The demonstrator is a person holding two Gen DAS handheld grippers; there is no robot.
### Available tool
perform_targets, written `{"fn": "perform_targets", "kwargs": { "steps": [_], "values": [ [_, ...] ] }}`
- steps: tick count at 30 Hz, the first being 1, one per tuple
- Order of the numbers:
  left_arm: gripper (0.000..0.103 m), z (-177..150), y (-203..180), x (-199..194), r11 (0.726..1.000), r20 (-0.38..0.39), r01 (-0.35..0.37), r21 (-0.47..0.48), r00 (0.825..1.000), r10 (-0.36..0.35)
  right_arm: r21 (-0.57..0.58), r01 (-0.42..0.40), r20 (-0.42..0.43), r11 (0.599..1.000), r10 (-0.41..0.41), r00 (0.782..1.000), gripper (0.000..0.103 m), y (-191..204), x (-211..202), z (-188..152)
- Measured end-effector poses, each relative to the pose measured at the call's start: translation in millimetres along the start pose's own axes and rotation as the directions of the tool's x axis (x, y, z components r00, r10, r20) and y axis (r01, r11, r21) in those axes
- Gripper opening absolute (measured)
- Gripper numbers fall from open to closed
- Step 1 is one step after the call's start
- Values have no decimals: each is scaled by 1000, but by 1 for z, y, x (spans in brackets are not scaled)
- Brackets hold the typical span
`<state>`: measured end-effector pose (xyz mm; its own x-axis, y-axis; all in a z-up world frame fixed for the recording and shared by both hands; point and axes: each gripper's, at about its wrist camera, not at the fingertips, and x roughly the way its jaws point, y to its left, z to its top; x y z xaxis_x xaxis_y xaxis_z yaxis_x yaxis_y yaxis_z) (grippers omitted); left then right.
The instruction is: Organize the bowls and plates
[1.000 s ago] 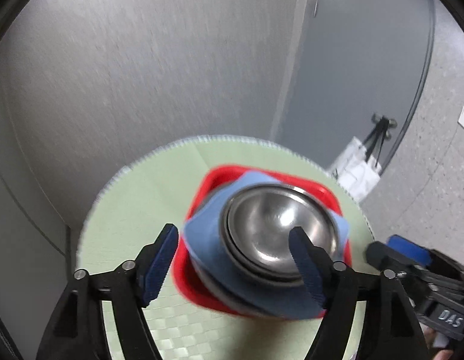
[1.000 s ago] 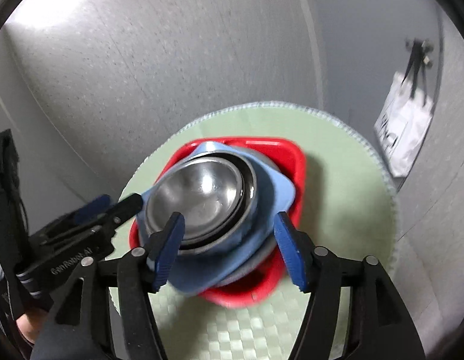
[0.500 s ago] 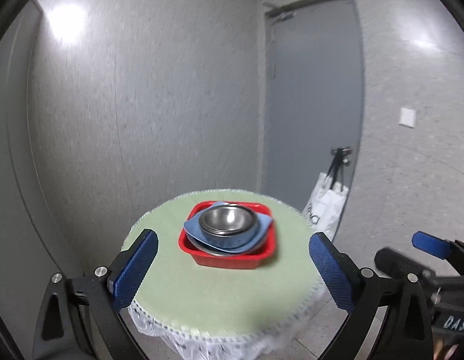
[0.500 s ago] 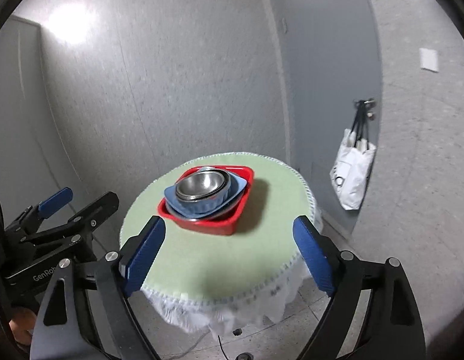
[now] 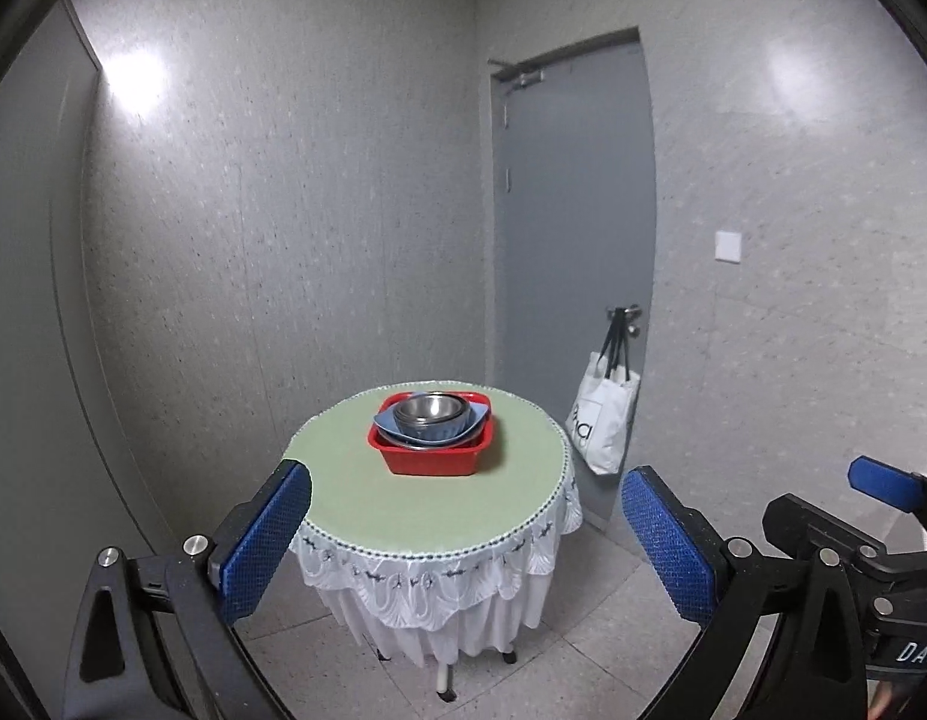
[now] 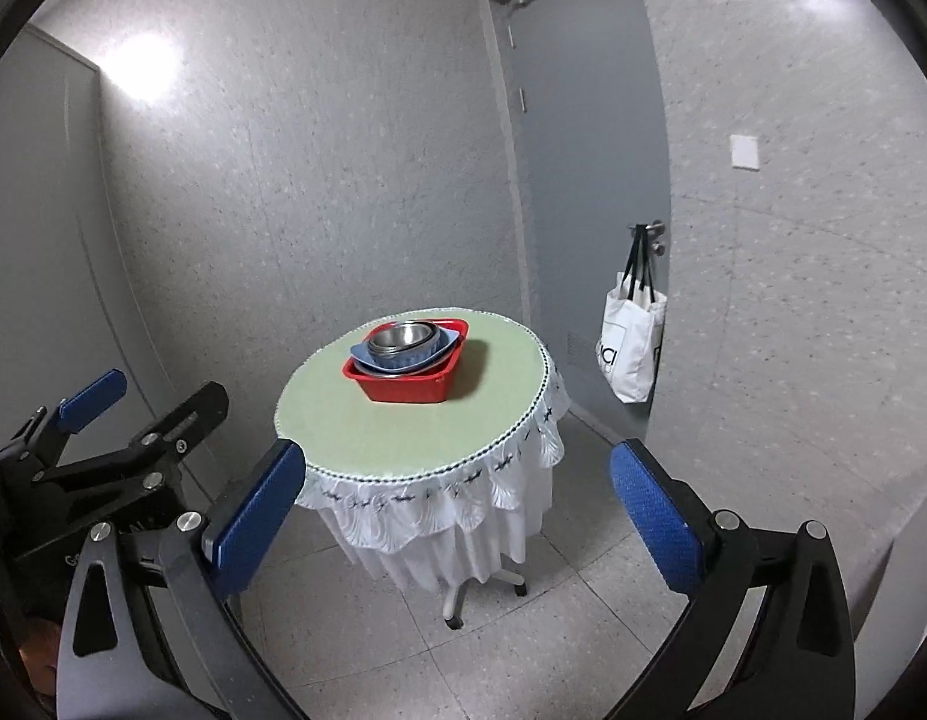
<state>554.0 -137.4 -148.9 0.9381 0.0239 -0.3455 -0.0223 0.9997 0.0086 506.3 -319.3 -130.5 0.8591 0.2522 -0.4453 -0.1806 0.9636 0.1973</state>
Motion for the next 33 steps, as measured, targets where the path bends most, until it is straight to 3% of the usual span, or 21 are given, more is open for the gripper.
{"fn": "perform_targets", "kwargs": {
  "steps": [11, 20, 26, 33],
  "values": [
    [103, -62, 50, -184, 998, 19, 40, 50, 999, -41, -4, 96, 80, 995, -96, 992, 103, 84, -146, -66],
    [103, -84, 91, -326, 995, 46, 90, 45, 995, -92, 8, 180, 120, 984, -180, 976, 103, 134, -244, -104],
    [103, -105, 108, -394, 993, 77, 114, 43, 990, -117, -16, 236, 171, 972, -230, 958, 103, 150, -292, -117],
    [103, -120, 115, -435, 994, 85, 104, 36, 991, -107, -49, 265, 206, 963, -250, 946, 103, 154, -327, -127]
  ]
}}
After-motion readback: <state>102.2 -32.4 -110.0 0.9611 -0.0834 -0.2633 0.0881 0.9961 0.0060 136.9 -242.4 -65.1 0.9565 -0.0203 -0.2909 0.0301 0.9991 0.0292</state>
